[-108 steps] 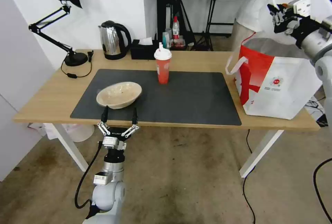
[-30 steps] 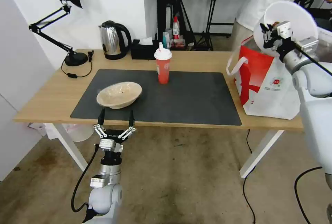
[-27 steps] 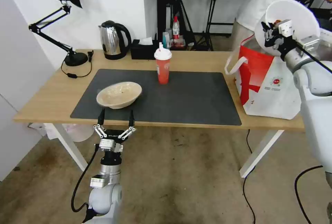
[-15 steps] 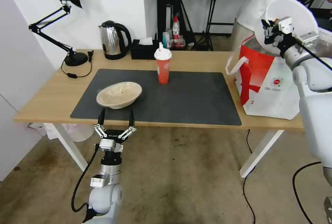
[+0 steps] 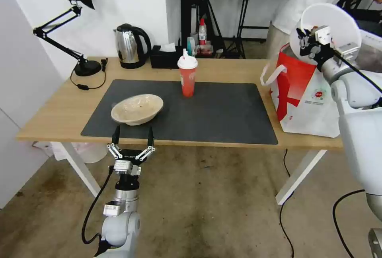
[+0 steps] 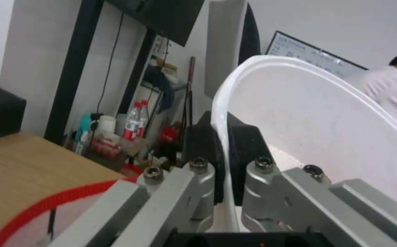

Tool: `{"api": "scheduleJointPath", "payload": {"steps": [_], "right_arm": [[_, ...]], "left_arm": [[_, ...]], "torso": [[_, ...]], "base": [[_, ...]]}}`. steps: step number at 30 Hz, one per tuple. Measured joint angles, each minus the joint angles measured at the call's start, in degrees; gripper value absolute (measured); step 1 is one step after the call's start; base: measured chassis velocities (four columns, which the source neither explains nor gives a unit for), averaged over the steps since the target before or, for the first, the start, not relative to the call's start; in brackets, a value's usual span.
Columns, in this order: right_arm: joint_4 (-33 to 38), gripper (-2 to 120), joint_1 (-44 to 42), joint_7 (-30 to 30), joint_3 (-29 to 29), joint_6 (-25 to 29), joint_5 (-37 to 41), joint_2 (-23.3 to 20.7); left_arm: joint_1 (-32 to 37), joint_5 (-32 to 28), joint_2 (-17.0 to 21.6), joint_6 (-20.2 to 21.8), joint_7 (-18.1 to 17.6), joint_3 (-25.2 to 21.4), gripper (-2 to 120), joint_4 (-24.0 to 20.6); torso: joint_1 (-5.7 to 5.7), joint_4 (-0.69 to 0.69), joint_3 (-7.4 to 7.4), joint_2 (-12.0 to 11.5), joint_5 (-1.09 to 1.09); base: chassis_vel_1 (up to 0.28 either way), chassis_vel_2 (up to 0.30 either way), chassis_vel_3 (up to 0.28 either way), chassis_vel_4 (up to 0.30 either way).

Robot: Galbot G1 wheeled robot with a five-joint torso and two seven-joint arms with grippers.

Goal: Pick up the trash from the table and place it into the takeout bag.

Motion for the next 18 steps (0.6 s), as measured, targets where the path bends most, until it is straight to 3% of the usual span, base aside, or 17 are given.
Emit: {"api": "scheduleJointPath", "payload": {"steps": [10, 18], "right_arm": [[0.72, 2, -0.94, 0.72, 0.35, 0.14, -0.57, 0.06], [1.03, 28, -0.99, 1.26, 0.43, 0.07, -0.66, -0.09]], "left_arm": [[0.23, 0.00, 0.01, 0.00, 0.00, -0.16, 100, -0.71], [0.30, -0.01, 0.03, 0.01, 0.00, -0.26, 100, -0.92]], "torso": [[0.00, 0.00, 0.00, 0.00, 0.00], [0.00, 0.00, 0.00, 0.00, 0.00]], "base": [[0.000, 0.000, 0.000, 0.000], [0.000, 0.000, 0.000, 0.000]]}}
